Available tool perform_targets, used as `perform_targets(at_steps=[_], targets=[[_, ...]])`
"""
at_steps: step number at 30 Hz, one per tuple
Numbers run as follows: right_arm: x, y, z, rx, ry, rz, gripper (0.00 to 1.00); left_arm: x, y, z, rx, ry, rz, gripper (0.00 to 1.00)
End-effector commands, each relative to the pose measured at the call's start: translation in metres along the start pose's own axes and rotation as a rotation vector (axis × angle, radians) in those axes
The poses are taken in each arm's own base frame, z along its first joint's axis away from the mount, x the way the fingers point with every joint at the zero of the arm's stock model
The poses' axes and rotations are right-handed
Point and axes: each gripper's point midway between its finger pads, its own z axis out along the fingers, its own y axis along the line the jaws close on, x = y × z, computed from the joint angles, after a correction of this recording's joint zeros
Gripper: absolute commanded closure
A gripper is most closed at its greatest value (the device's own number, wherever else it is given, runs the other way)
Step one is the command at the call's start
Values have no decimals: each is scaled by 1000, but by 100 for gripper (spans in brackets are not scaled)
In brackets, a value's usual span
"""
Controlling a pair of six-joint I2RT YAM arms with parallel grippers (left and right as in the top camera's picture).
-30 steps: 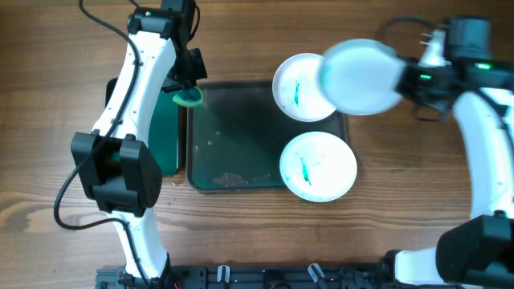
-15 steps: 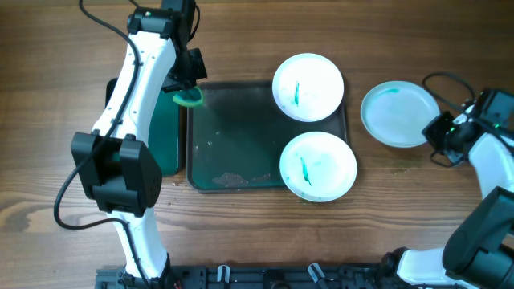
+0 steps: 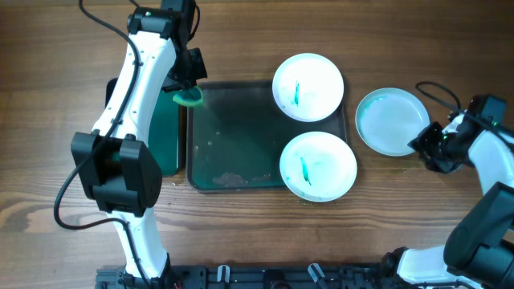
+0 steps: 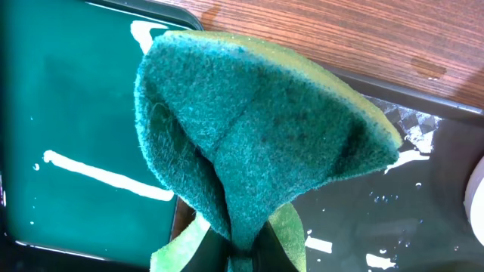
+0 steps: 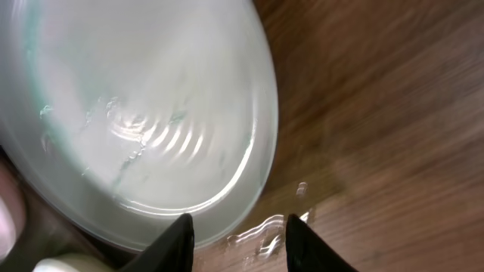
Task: Clean dirty plates on tray and stack at the side
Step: 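Grasp the lower-right plate with the right gripper and pull it left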
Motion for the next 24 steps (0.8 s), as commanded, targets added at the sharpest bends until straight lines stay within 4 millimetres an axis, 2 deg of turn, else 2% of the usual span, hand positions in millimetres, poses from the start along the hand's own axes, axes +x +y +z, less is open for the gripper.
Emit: perform_targets(at_steps=[1,8,11,15,21,24], targets=[[10,38,-12,-124,63,-171,60,-6,-1,-10,14,-33,-20,96],[88,71,12,-126,265,-431,62,-6,-1,-10,14,-33,-20,96],[108,72,23,-73,295,-500,65,-6,-1,-10,14,-33,-20,96],[117,60,34,56,288,-521,66,-6,-1,-10,14,-33,-20,96],[120,70,38,44,269,-567,78,-6,-1,-10,14,-33,-20,96],[124,68,43,44,270,-574,78,-6,-1,-10,14,-33,-20,96]])
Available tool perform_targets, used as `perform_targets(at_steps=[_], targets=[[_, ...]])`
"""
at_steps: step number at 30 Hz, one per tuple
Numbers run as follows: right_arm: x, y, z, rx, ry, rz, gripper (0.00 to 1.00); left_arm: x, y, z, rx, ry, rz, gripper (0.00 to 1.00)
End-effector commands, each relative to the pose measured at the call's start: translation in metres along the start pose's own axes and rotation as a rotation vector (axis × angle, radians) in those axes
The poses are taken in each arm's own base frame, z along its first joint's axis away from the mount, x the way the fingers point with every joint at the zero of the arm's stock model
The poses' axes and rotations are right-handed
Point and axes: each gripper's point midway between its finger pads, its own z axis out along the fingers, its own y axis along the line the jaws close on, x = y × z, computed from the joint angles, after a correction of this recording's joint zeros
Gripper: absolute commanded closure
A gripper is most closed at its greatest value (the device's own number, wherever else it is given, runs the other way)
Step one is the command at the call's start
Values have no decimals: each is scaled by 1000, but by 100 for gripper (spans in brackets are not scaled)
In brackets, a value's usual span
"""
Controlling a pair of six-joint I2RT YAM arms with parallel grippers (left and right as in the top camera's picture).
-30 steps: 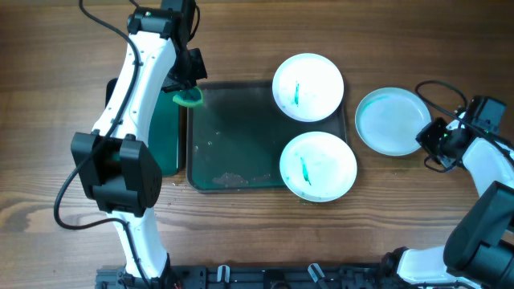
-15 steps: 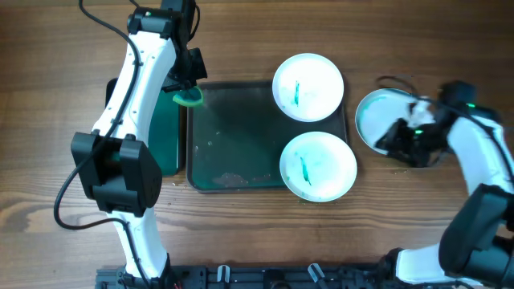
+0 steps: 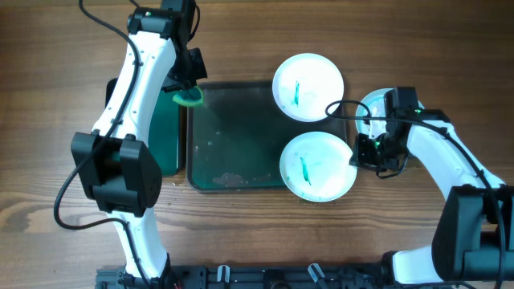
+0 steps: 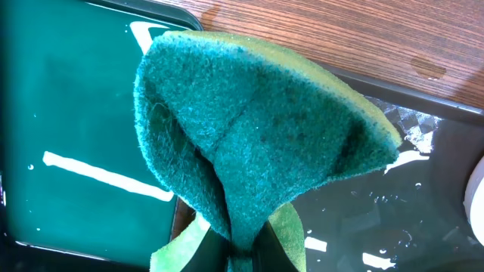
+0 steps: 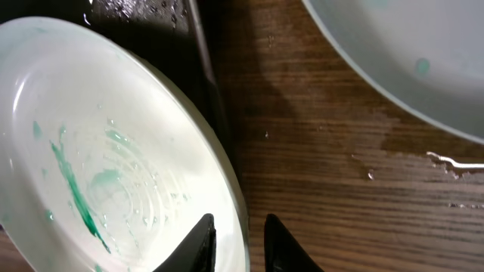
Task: Clean dirty plates on tray and stack at the side
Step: 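Grasp the lower-right plate with the right gripper and pull it left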
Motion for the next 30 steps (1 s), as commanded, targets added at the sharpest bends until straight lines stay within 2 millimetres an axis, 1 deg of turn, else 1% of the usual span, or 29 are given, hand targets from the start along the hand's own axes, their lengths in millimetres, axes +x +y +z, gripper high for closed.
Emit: perform_targets(at_steps=[1,4,8,9,12,15,16,18,21,25,27,28,30], targets=[[7,-4,10,22,16,3,79,-6,-1,-10,14,-32,-19,96],[12,-7,15,29,23,16,81,-6,-1,-10,14,-32,-20,96],[12,-7,15,30,22,27,96,-6,-1,-10,14,-32,-20,96],[12,-7,14,29,22,42,96,-6,-1,-10,14,-32,-20,96],[12,2,9,-7,36,44,96,-6,-1,-10,14,-32,-20,96],[9,17,0,-21,36,29,96,-6,-1,-10,14,-32,-20,96],[7,24,-3,-25,23,24,96,-6,-1,-10,14,-32,-20,96],[0,46,-8,-38,-19,0,96,-6,-1,-10,14,-33,-20,96],[-9,81,-3,-72,-81,-10,96,-6,-1,-10,15,-33,-23,96],[-25,117,13,-69,-180,72,96,-6,-1,-10,15,-33,-23,96],[-33,134,23,-80,-229,72,96,-6,-1,-10,15,-33,-23,96],[-38,150,36,-110,-243,87,96,-6,-1,-10,15,-32,-23,96],[-40,159,49,-127,-245,93,96,-5,-2,-10,24,-27,-22,96]])
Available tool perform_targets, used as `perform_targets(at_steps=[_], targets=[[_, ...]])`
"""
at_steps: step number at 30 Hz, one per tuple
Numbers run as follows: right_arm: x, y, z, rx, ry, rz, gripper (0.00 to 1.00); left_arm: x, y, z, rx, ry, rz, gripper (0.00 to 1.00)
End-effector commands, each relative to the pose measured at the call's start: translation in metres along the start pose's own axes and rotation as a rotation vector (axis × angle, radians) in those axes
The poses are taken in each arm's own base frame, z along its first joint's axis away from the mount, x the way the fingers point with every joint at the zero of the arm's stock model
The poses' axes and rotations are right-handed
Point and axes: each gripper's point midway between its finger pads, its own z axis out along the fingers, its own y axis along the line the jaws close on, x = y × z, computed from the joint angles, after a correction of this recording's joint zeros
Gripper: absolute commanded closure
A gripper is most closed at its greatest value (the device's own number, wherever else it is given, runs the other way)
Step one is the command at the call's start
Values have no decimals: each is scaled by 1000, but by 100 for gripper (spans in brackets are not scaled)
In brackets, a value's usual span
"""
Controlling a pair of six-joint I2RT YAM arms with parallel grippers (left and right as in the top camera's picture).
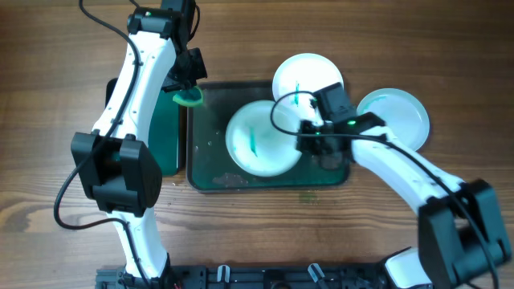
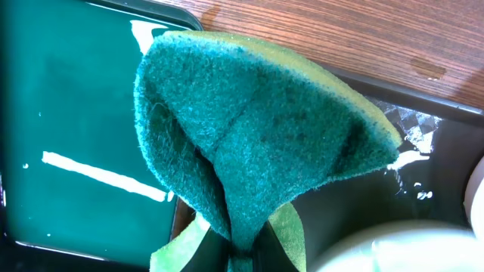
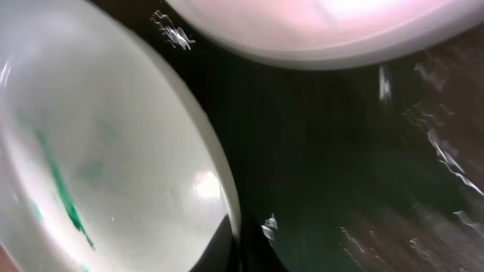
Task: Clean dirty plates on tray and stack at the side
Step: 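Grasp the lower-right plate with the right gripper and pull it left, then scrub the held plate with the sponge in the left gripper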
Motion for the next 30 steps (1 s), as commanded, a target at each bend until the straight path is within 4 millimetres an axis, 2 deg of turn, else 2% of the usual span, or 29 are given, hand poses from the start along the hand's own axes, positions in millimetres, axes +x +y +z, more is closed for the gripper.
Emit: perform_targets(at_steps=[1,4,8,13,18,22,25,30], targets=[[3,9,36,21,-6,127,96,-5,-3,-10,30,-24,-22,96],[9,13,55,7,29,120,96,0,-7,-8,48,-2,-19,96],[14,10,67,5,71,131,95,11,-12,1,43,30,-1,96],[17,9,72,-4,92,140,96,44,-41,18,114,124,57,96],[17,8,72,-2,94,138,96,94,-66,51,146,243,127,96],[17,8,72,-2,94,138,96,127,-76,81,183,304,155,96],[17,9,72,-7,98,138,96,140,-73,103,184,309,162,96],[18,9,72,-8,99,137,95,143,-73,124,207,274,163,96]])
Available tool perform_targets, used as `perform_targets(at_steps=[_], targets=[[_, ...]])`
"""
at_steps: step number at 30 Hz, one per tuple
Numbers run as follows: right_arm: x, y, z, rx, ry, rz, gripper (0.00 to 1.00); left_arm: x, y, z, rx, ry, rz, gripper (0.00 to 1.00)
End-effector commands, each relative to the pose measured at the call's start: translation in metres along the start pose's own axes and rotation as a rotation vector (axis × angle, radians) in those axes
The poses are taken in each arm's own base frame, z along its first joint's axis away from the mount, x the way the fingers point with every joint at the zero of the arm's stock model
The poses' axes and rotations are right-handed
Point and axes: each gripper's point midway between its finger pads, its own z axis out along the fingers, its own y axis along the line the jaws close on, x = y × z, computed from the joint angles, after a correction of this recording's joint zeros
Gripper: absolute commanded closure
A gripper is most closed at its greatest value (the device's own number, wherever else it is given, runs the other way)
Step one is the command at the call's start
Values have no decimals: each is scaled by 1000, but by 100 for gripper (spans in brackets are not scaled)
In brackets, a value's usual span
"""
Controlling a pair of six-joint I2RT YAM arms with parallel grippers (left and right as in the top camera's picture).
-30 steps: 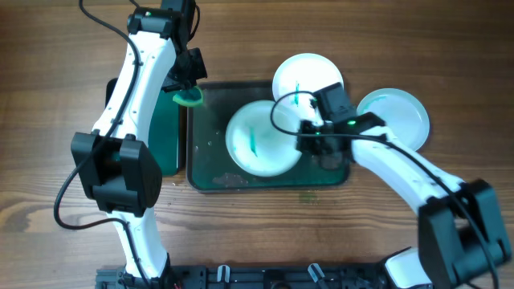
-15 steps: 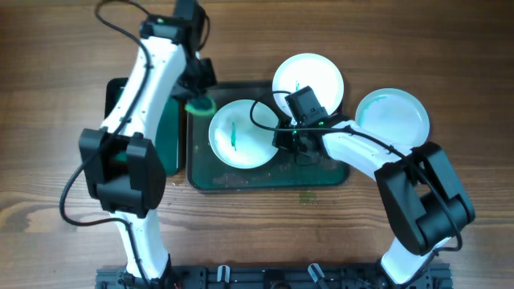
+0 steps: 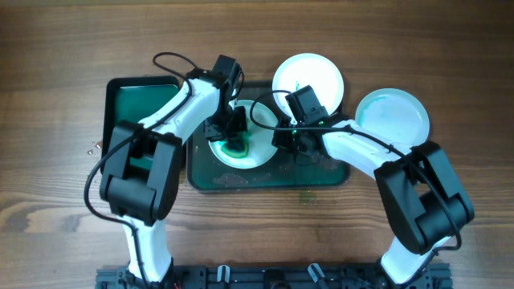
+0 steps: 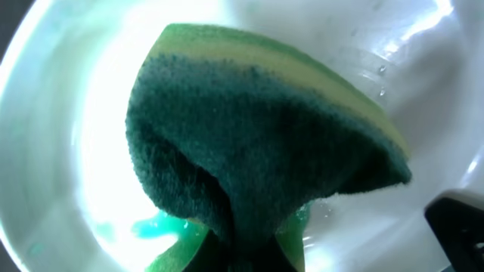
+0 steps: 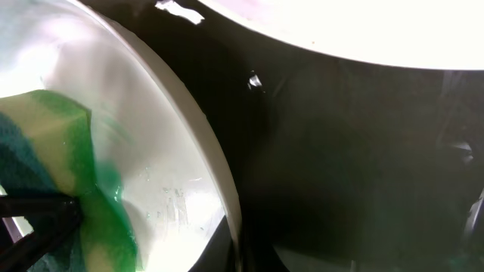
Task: Clean dirty plates on tray and stack at the side
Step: 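Scrub the held plate with the sponge in the left gripper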
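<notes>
A white dirty plate (image 3: pixel 250 152) lies in the middle of the dark tray (image 3: pixel 321 175). My left gripper (image 3: pixel 233 136) is shut on a green and yellow sponge (image 4: pixel 257 136) and presses it into that plate (image 4: pixel 53 151), where green smears show. My right gripper (image 5: pixel 234 243) is shut on the plate's right rim (image 5: pixel 204 143), seen from above at the right gripper (image 3: pixel 283 141). A second dirty plate (image 3: pixel 307 80) with a green streak rests on the tray's far right corner. A pale clean plate (image 3: pixel 392 120) sits on the table to the right.
A green basin (image 3: pixel 132 108) stands against the tray's left side. Crumbs and water drops lie on the tray floor near its front edge. Both arms cross over the tray. Bare wood surrounds the tray.
My left gripper has moved with the sponge from the tray's far left corner into the plate at the tray's middle. The right gripper still holds that plate's rim.
First my right gripper stood open by the clean plate on the table while the left held the sponge at the tray's corner. Then the right was open at the near dirty plate's rim, then shut on it with the plate mid-tray. Now the sponge is in it.
</notes>
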Motion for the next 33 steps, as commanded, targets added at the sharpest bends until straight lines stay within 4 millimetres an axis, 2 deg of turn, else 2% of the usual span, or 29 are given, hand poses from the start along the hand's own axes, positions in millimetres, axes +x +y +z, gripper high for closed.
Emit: perform_targets(at_steps=[1,5,7,10,13,14,17,19,22,24,26,30,32,33], targets=[[7,-12,12,35,35,25,96,8,3,19,19,20,-9,96],[7,-12,12,35,35,25,96,29,-53,7,364,101,292,96],[7,-12,12,35,35,25,96,30,-60,4,412,95,341,96],[7,-12,12,34,36,25,96,12,-41,11,290,40,251,96],[7,-11,12,32,38,22,96,-15,-2,14,58,-60,57,96],[7,-11,12,32,38,22,96,-28,19,10,-59,-121,-23,96],[7,-12,12,32,38,22,96,-47,51,-9,-259,-233,-130,96],[7,-12,12,32,38,22,96,-52,58,-18,-315,-265,-147,96],[7,-12,12,32,38,18,96,-50,56,-20,-331,-263,-136,96],[7,-12,12,32,38,18,96,-44,48,-17,-300,-235,-123,96],[7,-12,12,32,38,19,96,-35,29,-10,-213,-179,-72,96],[7,-12,12,32,39,18,96,-7,-38,-4,140,-18,149,96],[8,-10,12,26,44,7,96,3,-65,-10,291,17,237,96],[9,-10,12,24,46,6,96,1,-65,-10,294,9,237,96]])
